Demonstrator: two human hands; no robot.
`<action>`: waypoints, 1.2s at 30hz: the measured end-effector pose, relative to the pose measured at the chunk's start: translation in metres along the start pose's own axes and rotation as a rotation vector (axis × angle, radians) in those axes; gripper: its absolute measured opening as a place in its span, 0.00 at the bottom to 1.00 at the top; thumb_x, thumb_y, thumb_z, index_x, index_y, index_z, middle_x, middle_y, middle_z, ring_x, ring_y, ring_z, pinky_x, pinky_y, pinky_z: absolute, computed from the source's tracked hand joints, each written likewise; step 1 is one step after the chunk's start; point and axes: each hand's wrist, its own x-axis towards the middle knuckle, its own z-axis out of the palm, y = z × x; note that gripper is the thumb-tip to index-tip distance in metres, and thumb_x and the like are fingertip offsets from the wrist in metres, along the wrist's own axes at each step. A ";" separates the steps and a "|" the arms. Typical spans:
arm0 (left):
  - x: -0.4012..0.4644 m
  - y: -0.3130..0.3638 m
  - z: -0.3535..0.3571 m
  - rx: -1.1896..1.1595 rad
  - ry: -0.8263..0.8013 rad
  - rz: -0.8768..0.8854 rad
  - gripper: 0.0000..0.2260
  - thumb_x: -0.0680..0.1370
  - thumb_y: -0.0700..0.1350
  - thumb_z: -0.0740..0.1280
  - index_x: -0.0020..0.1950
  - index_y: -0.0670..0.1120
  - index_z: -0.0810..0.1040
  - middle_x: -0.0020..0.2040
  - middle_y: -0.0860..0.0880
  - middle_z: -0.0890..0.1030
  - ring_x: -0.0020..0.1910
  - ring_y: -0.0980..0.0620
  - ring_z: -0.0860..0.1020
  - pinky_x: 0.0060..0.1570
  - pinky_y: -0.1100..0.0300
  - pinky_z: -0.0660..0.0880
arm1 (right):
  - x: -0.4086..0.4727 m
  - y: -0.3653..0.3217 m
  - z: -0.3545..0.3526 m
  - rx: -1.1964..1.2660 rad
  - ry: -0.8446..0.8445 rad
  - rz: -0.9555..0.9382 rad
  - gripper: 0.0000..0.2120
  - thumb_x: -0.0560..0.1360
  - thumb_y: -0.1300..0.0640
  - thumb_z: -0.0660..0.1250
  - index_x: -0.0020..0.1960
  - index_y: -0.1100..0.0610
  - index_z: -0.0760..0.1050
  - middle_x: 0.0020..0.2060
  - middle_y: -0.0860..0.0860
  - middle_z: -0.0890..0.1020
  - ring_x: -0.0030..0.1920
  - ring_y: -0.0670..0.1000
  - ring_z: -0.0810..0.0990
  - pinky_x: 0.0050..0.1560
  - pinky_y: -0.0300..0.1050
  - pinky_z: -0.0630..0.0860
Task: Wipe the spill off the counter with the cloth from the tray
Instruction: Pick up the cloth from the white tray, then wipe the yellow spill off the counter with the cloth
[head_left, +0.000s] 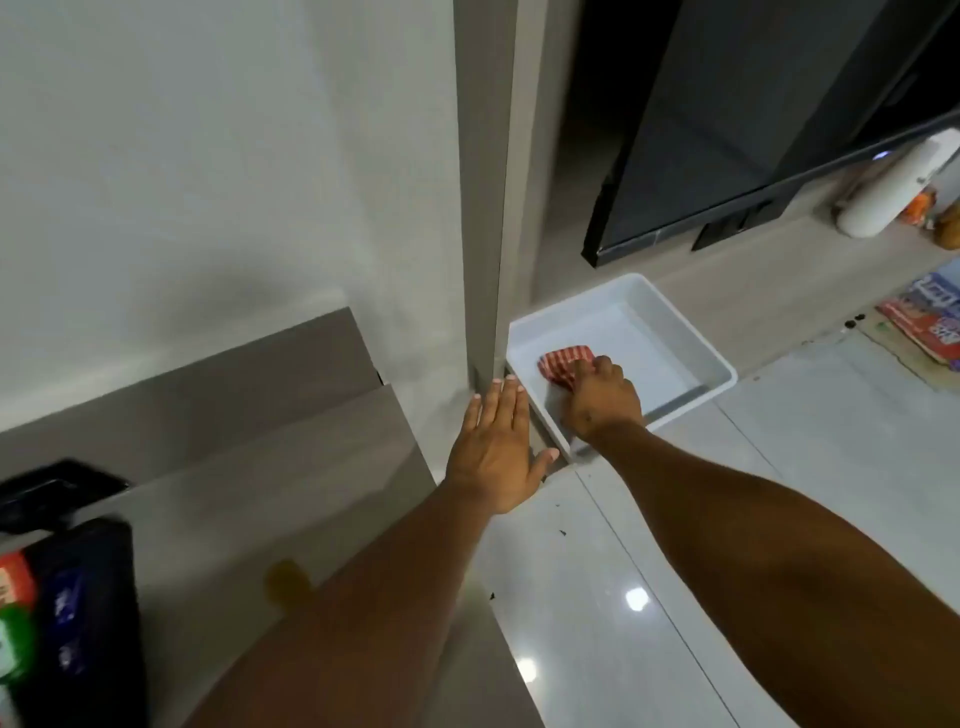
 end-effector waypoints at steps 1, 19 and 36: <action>0.006 -0.001 0.004 0.014 0.004 -0.006 0.41 0.83 0.68 0.48 0.85 0.42 0.41 0.86 0.42 0.43 0.84 0.42 0.40 0.77 0.47 0.34 | 0.006 0.000 0.003 -0.029 -0.016 0.015 0.25 0.80 0.49 0.63 0.73 0.58 0.64 0.67 0.61 0.71 0.65 0.62 0.72 0.66 0.56 0.71; -0.014 -0.008 -0.005 0.014 -0.002 -0.006 0.39 0.84 0.67 0.48 0.84 0.41 0.42 0.86 0.41 0.43 0.84 0.42 0.40 0.82 0.45 0.40 | -0.010 -0.012 -0.009 0.015 0.088 -0.016 0.31 0.74 0.54 0.75 0.73 0.56 0.65 0.66 0.60 0.70 0.65 0.63 0.71 0.61 0.58 0.77; -0.333 -0.082 0.028 0.043 0.020 -0.245 0.38 0.85 0.63 0.51 0.84 0.40 0.42 0.86 0.39 0.44 0.84 0.41 0.42 0.82 0.43 0.41 | -0.323 -0.152 0.066 0.237 -0.012 -0.189 0.28 0.77 0.55 0.69 0.75 0.51 0.64 0.67 0.58 0.68 0.65 0.61 0.71 0.62 0.56 0.76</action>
